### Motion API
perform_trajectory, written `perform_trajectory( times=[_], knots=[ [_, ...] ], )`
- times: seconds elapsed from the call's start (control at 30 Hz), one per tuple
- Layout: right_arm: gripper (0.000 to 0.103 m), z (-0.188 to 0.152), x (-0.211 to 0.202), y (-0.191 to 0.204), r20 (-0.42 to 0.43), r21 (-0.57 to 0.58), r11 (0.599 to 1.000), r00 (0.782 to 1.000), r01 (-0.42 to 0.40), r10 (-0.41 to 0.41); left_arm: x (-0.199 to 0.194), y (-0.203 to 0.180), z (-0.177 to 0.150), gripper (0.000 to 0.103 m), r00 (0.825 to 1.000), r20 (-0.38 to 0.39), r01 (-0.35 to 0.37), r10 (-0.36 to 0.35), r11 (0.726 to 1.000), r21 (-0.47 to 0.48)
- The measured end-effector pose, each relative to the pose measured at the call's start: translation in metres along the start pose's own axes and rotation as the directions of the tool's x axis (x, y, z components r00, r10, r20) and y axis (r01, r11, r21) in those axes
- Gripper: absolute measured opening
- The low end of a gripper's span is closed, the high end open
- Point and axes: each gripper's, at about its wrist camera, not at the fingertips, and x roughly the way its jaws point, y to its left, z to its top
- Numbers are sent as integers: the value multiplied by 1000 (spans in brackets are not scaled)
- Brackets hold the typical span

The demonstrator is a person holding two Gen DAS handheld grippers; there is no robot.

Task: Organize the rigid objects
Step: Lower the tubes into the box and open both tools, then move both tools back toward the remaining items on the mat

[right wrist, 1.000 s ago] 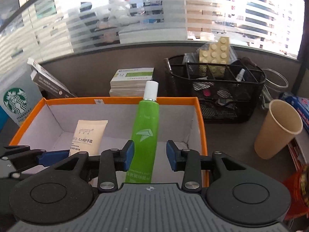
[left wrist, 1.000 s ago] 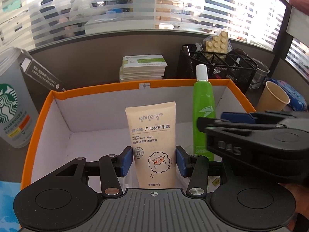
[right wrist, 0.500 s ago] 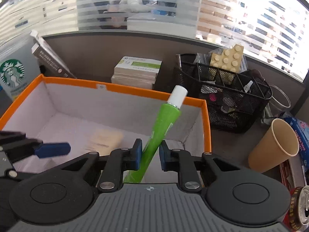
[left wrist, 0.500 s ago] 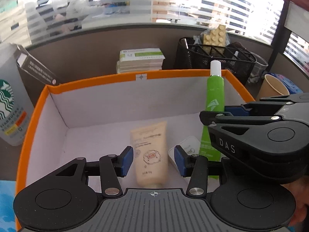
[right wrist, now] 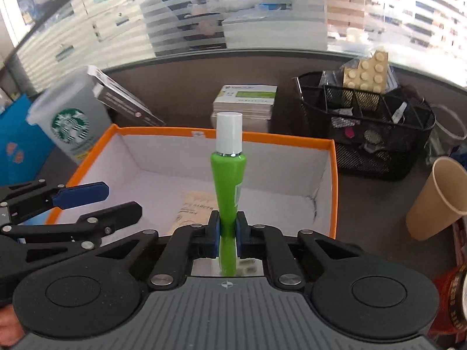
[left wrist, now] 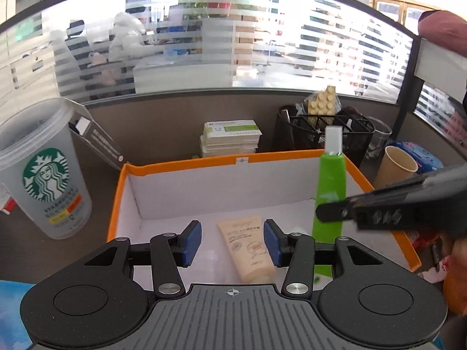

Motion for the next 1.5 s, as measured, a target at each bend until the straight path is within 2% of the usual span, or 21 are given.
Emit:
perform_trajectory(
  times=[0.13,0.23,0.43,0.53,0.57,0.63,0.7,0.8,0.87,0.9,0.93,1.0,1.1,1.17,1.2,1.27,1.37,1.5],
  knots=[
    [10,5,-15,-12,-9,77,990,993,-116,117,-9,5,-8,46,1000,-9,19,-19,1000,9],
    [10,11,-16,-12,-77,70,986,985,-150,156,-14,7,-13,46,1000,-17,26,-26,1000,14],
    [11,5,36,-24,-249,120,988,960,-98,126,-22,8,-24,47,998,-25,52,-52,999,5],
    [13,-2,50,-21,-255,104,992,963,-66,91,-31,8,-33,50,998,-20,64,-64,998,9],
    [16,-3,50,-18,-247,96,993,965,-61,84,-34,8,-36,55,997,-18,69,-69,998,11],
    [31,-4,49,-10,-230,58,998,972,-32,44,-42,6,-43,57,998,0,69,-69,997,18],
    [31,-5,46,-2,-202,-17,1000,979,20,-23,-49,3,-47,61,998,25,51,-52,998,34],
    [34,-10,30,7,-134,-115,988,984,102,-117,-58,2,-56,69,996,52,67,-68,997,24],
    [36,-17,12,11,-60,-149,979,987,138,-148,-66,0,-62,84,995,81,49,-51,998,37],
    [36,-21,0,12,-19,-162,975,987,153,-159,-70,0,-66,87,995,92,45,-48,998,33],
    [39,-25,-12,13,27,-167,971,986,170,-168,-75,1,-70,91,993,103,47,-49,999,24],
    [43,-35,-37,15,118,-167,965,976,200,-182,-84,3,-77,93,992,121,45,-46,999,15],
    [46,-54,-66,23,246,-158,960,950,233,-190,-94,2,-91,100,989,145,13,-18,999,37],
    [53,-77,-88,27,308,-151,961,935,230,-175,-99,0,-103,101,990,143,-6,-4,998,63],
    [61,-89,-97,28,329,-145,965,930,220,-162,-99,-2,-108,101,991,135,-6,-4,997,74],
    [62,-112,-105,31,349,-131,973,927,192,-136,-96,-5,-118,101,994,107,3,-12,996,85],
    [61,-146,-104,30,335,-92,983,935,160,-121,-90,-7,-131,101,997,69,23,-27,998,58],
    [61,-173,-93,29,311,-26,991,943,130,-115,-84,-13,-146,101,998,34,43,-45,998,41]
  ],
)
